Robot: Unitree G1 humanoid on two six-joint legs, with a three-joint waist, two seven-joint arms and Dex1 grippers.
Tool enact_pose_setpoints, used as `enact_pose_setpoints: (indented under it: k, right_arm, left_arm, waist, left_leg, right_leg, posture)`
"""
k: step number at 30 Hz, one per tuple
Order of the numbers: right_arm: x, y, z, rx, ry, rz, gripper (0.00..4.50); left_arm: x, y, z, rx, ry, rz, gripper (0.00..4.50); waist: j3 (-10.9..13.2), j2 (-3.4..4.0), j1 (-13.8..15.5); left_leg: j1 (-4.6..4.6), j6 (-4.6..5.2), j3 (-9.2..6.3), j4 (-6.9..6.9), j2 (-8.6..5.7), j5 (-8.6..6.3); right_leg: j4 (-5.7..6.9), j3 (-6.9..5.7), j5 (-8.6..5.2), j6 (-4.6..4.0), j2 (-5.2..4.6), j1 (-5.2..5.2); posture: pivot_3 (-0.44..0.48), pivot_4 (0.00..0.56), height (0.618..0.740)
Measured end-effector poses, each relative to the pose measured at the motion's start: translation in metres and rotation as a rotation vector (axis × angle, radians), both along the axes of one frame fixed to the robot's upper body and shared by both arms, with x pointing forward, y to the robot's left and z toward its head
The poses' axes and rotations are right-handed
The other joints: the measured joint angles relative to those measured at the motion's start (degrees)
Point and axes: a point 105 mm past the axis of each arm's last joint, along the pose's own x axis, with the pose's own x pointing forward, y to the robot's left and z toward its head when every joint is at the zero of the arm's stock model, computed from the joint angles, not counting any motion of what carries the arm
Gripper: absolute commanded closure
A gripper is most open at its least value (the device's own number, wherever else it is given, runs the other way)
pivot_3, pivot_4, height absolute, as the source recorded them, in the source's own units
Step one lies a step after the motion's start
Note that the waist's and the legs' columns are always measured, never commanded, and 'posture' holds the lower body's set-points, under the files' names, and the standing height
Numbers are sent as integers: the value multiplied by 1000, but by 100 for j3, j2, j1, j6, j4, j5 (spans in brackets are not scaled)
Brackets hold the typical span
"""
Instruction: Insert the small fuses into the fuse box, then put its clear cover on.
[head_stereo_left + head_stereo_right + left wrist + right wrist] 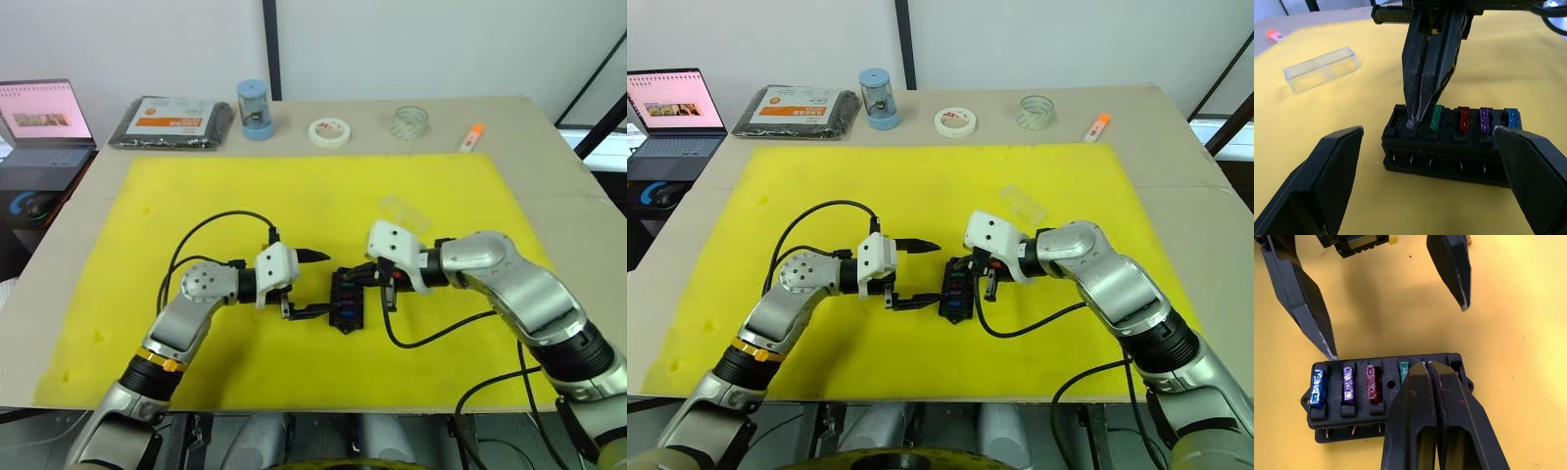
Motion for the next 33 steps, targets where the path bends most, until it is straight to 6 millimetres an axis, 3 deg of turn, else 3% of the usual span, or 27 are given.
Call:
enact_pose_setpoints:
  k: [3,6,9,15,17,20,25,29,33]
  right_arm:
    - [1,-4,18,86,-22,-6,4449]
    - [0,-8,52,179,-141,10,4449]
    - [-2,-9,68,208,-228,30,3864]
    - [-7,0,73,231,-281,74,1710]
    - [-9,5,75,253,-295,92,937]
    - [-10,13,73,266,-306,109,14]
    - [-12,30,62,259,-300,143,14]
    - [-10,37,64,256,-315,150,14]
    - [-8,41,69,246,-322,151,14]
  left_arm:
    - [-2,16,8,4,8,8,0]
    - [6,54,24,60,-8,79,0]
    - [12,83,42,89,-33,150,0]
    - [23,143,38,163,49,318,0]
    - [25,154,40,156,65,359,0]
    - [25,154,33,53,280,396,0]
    - [22,141,28,-190,825,392,0]
    - [35,136,34,-353,1162,383,0]
    - [50,132,17,-458,1414,425,0]
  waist:
    - [2,2,-1]
    - [4,3,-8]
    - [4,3,2]
    - [6,6,-8]
    - [7,6,-6]
    - [6,5,0]
    - [7,0,-24]
    - [5,-3,-49]
    - [2,-7,-126]
  left_leg:
    - [-1,0,0,-1,1,0]
    - [0,0,-1,-4,5,0]
    - [2,1,0,-3,3,-1]
    - [-1,1,0,-5,3,-1]
    - [-1,1,0,-5,3,-1]
    - [-1,2,-1,-3,1,-2]
    - [0,2,-2,1,0,-1]
    - [2,-3,-4,3,0,2]
    - [1,-4,-7,2,-1,3]
  right_leg:
    - [1,1,0,0,0,-3]
    - [2,0,0,-1,5,-5]
    - [-2,-1,0,0,4,0]
    - [0,-1,0,0,4,-6]
    - [1,-1,0,0,3,-5]
    - [2,-1,-1,0,3,-3]
    - [11,-2,-1,2,18,-8]
    - [18,-2,-1,2,27,-10]
    - [19,-1,-1,1,26,-13]
  posture:
    - [0,150,740]
    - [0,150,740]
    - [0,150,740]
    - [0,150,740]
    - [0,150,740]
    - [0,150,740]
    - [0,150,740]
    - [0,150,740]
    - [0,150,740]
